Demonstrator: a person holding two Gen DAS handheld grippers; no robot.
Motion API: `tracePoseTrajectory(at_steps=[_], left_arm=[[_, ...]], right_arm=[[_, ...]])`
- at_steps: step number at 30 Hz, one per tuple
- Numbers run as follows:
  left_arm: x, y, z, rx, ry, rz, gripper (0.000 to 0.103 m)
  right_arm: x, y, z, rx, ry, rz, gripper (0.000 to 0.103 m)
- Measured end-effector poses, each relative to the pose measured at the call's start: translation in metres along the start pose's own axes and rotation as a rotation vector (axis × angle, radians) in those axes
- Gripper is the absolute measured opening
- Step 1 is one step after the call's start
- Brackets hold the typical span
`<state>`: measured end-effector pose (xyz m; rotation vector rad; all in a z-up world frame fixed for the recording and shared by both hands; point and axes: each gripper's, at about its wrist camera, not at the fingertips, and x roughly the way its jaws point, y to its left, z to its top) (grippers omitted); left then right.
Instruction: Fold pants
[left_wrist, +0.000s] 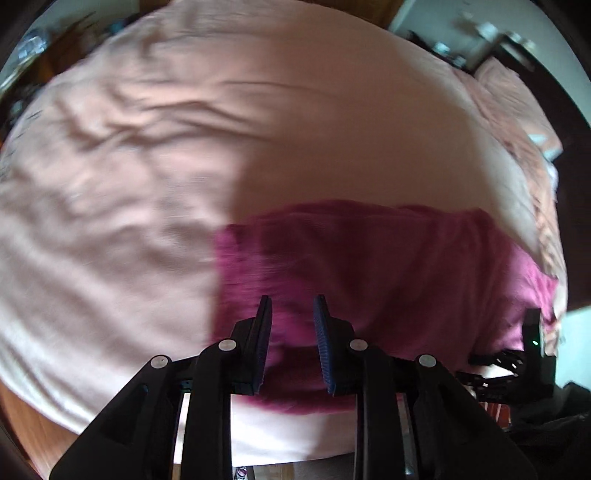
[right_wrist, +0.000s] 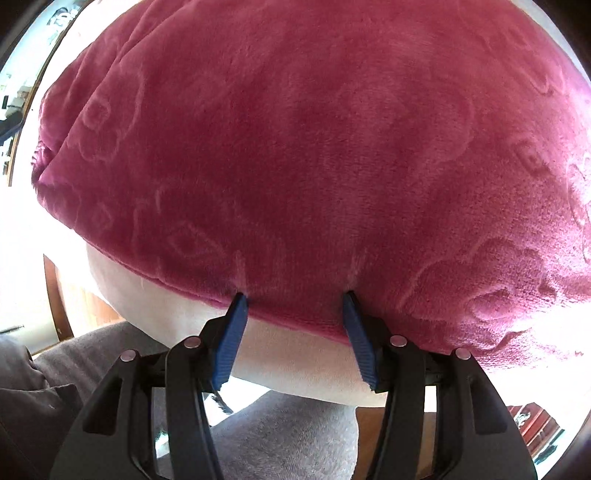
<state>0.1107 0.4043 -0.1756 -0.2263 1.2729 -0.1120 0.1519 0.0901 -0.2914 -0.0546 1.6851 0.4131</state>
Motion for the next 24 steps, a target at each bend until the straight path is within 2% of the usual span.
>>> tracePoseTrajectory(at_steps=[4,8,9,11,16,19,21,24], left_arm=[[0.036,-0.025,-0.01,0.079,0.071,-0.027,0.024],[0.08,-0.01,-0.041,0.085,0.171,0.066,0.024],[0.085,-0.005,-0.046,0.076,0.174,0.052,0.024],[0.085,0.001,-0.052,0.068,0.157,0.029,0.024],[0.073,-0.003,-0.047,0.053,0.153,0.06,0.024],[0.058,-0.017,-0.037,0.065,0.122,0.112,0.026],[0.045,-0.03,-0.032,0.068,0.086,0.133,0.033],[0.031,-0.06,-0.023,0.075,0.044,0.137,0.035]], right_arm=[[0.007,0.016,-0.003,-0.021,0.017,-0.029,0.055],[0.002,0.02,-0.005,-0.047,0.029,-0.036,0.055],[-0.003,0.023,-0.004,-0.054,0.028,-0.031,0.055],[-0.02,0.017,-0.002,-0.064,0.01,-0.028,0.055],[-0.073,-0.002,0.03,-0.058,-0.107,0.009,0.055],[-0.101,-0.016,0.062,-0.063,-0.177,0.016,0.055],[-0.114,-0.025,0.081,-0.061,-0.215,0.03,0.055],[-0.129,-0.038,0.115,-0.041,-0.261,0.066,0.055]])
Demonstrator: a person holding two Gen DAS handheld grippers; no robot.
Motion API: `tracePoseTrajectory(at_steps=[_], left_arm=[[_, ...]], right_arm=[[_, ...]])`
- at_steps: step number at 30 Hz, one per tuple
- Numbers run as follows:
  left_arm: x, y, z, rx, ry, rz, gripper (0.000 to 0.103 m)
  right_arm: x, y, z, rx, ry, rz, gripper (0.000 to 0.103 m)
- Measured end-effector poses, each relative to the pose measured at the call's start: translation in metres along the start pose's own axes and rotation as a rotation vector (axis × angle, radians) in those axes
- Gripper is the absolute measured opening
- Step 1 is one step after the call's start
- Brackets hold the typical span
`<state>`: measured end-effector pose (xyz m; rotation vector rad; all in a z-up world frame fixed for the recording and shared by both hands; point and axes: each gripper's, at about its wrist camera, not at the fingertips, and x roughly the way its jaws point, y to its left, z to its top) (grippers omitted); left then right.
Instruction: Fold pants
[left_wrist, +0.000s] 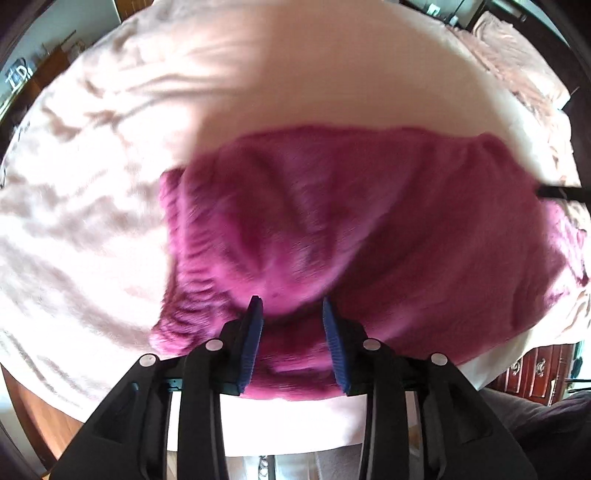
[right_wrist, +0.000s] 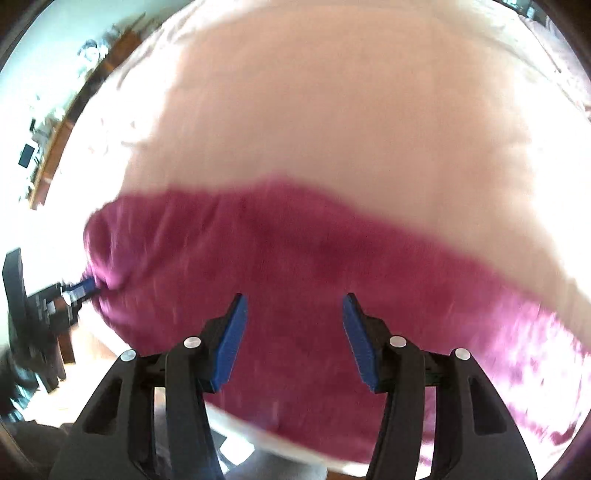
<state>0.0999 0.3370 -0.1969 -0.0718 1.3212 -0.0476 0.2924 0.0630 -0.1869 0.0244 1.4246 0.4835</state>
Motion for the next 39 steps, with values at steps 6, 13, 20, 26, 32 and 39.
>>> tracePoseTrajectory(at_steps=[6,13,20,26,32,39], left_arm=[[-0.004,-0.072,0.018,-0.001,-0.023,-0.058,0.038],[0.049,-0.14,0.018,0.0,0.079,-0.085,0.038],[0.071,-0.168,0.0,0.003,0.122,0.001,0.039],[0.068,-0.163,0.01,-0.042,0.127,0.035,0.039],[0.063,-0.163,-0.008,-0.087,0.119,0.039,0.04],[0.074,-0.145,-0.028,-0.094,0.134,0.034,0.04]], right_arm=[[0.007,-0.023,0.053,0.078,-0.006,0.137,0.06],[0.054,-0.03,0.077,0.022,0.137,0.225,0.061],[0.066,-0.034,0.058,-0.073,0.286,0.354,0.065],[0.086,-0.031,0.078,-0.04,0.326,0.433,0.068],[0.097,-0.018,0.1,-0.053,0.308,0.449,0.048],[0.087,-0.042,0.122,0.111,0.288,0.494,0.022]])
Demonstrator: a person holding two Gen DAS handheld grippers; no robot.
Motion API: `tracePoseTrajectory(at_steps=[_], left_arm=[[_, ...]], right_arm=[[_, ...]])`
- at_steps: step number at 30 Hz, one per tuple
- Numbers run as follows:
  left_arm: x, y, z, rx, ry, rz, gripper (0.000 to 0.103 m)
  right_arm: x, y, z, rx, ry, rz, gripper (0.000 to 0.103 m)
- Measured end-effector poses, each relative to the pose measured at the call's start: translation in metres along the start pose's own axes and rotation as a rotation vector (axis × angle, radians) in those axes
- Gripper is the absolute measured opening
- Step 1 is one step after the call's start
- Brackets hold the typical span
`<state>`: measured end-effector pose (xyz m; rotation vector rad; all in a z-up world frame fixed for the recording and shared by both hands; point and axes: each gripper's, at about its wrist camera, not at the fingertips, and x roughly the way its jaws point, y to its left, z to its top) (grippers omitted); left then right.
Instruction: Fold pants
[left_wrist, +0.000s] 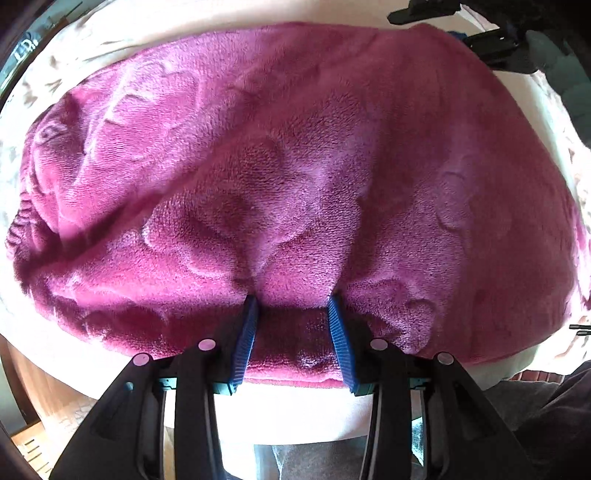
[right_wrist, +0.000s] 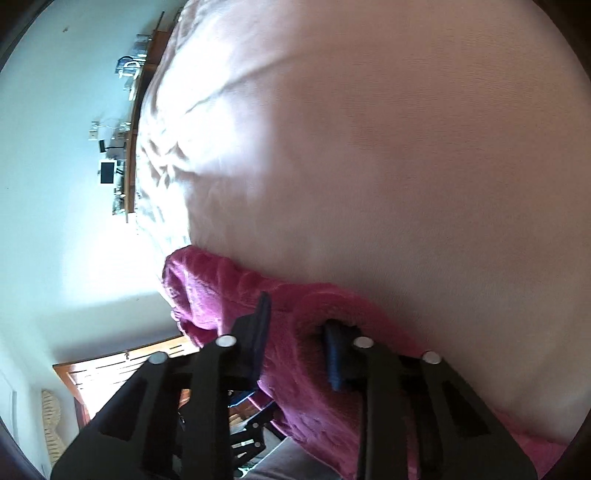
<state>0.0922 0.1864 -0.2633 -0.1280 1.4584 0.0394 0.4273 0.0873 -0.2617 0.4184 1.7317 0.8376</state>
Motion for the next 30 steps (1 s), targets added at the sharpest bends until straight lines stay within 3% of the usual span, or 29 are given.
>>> tracePoseTrajectory(at_steps=[4,8,12,17,19,24,30], left_arm=[[0.003,0.001,0.002,0.02,0.01,0.004,0.04],[0.003,0.002,0.007,0.005,0.017,-0.019,0.04],[-0.02,0.019,0.015,-0.052,-0.031,-0.049,0.04],[-0.048,0.06,0.031,-0.113,-0.129,-0.024,0.04],[-0.049,0.084,0.04,-0.149,-0.146,0.008,0.04],[-0.038,0.141,0.069,-0.209,-0.158,0.101,0.04],[-0.019,0.164,0.093,-0.154,-0.133,0.1,0.04]], right_arm=[[0.002,0.0,0.004,0.021,-0.012,-0.056,0.014],[0.006,0.004,0.002,-0.022,-0.022,-0.127,0.014],[0.0,0.004,-0.003,-0.031,-0.018,-0.12,0.014],[-0.02,0.013,-0.018,-0.11,-0.056,-0.134,0.028],[-0.04,0.009,-0.022,-0.091,-0.121,-0.147,0.042],[-0.073,0.014,-0.037,-0.066,-0.241,-0.186,0.043],[-0.03,0.061,-0.083,-0.177,-0.162,-0.226,0.043]])
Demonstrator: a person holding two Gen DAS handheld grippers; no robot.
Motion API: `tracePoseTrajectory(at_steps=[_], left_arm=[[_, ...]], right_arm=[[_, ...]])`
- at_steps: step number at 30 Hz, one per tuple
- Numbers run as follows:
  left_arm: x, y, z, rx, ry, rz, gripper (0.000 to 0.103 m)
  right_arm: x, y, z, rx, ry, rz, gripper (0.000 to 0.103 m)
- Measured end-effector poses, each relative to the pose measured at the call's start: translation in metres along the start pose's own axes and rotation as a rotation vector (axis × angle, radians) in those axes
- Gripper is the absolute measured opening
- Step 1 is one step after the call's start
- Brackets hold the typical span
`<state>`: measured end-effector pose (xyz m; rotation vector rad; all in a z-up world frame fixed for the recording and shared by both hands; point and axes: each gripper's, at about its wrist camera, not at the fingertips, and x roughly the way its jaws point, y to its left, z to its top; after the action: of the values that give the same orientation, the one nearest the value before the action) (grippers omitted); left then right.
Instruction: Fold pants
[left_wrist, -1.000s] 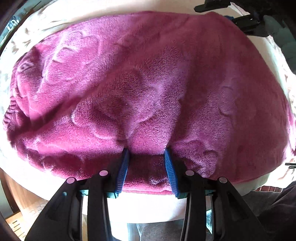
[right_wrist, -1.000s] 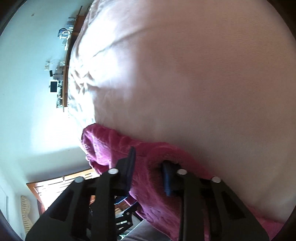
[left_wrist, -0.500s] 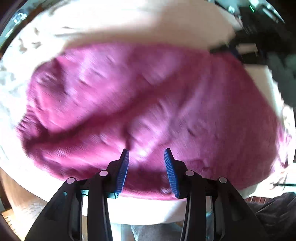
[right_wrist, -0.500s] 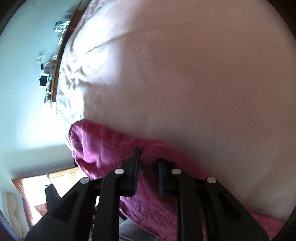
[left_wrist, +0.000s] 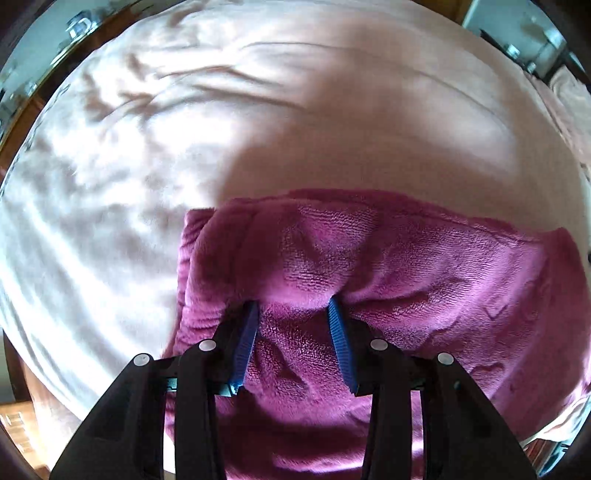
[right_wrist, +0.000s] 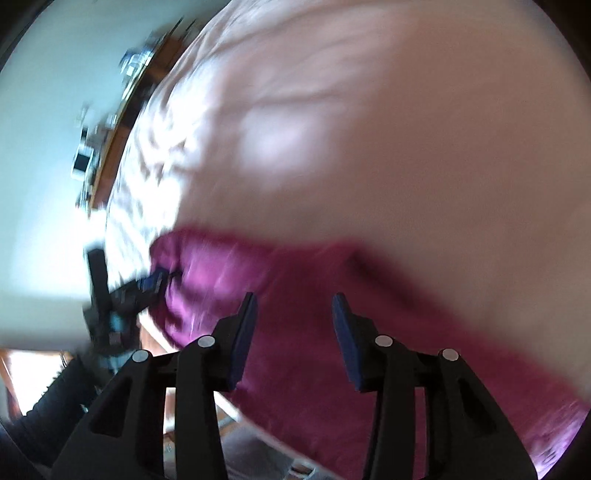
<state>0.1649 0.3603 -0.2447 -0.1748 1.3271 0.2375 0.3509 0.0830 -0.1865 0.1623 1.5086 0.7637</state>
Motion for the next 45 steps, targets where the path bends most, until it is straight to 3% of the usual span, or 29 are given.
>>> tracePoseTrajectory(at_steps=[3,9,13,19,24,29,34,39,41,45], left_arm=[[0.01,0.001,0.007,0.018,0.004,-0.01,0.041],[0.015,0.027,0.003,0.032,0.005,-0.059,0.039],[0.02,0.042,0.003,0.066,0.013,-0.094,0.038],[0.029,0.043,0.002,0.14,0.021,-0.099,0.038],[0.029,0.029,0.007,0.185,0.041,-0.082,0.038],[-0.001,0.016,0.001,0.245,0.013,-0.092,0.038],[-0.031,-0.019,-0.031,0.401,-0.051,-0.116,0.039],[-0.033,-0.063,-0.076,0.588,-0.035,-0.168,0.04],[-0.025,-0.08,-0.097,0.664,-0.008,-0.159,0.04],[-0.007,-0.096,-0.125,0.754,0.01,-0.09,0.054]], right_arm=[[0.036,0.045,-0.026,-0.092,0.086,-0.035,0.043],[0.099,0.095,-0.063,-0.144,0.145,-0.134,0.043],[0.13,0.096,-0.093,-0.135,0.168,-0.212,0.044],[0.138,0.09,-0.118,-0.052,0.161,-0.236,0.049],[0.131,0.096,-0.135,-0.014,0.137,-0.259,0.049],[0.102,0.092,-0.151,0.051,0.05,-0.261,0.049],[0.057,0.062,-0.165,0.155,-0.072,-0.368,0.049],[0.019,0.017,-0.182,0.292,-0.154,-0.459,0.049],[0.01,0.001,-0.192,0.342,-0.161,-0.479,0.049],[-0.002,-0.031,-0.214,0.394,-0.151,-0.516,0.049]])
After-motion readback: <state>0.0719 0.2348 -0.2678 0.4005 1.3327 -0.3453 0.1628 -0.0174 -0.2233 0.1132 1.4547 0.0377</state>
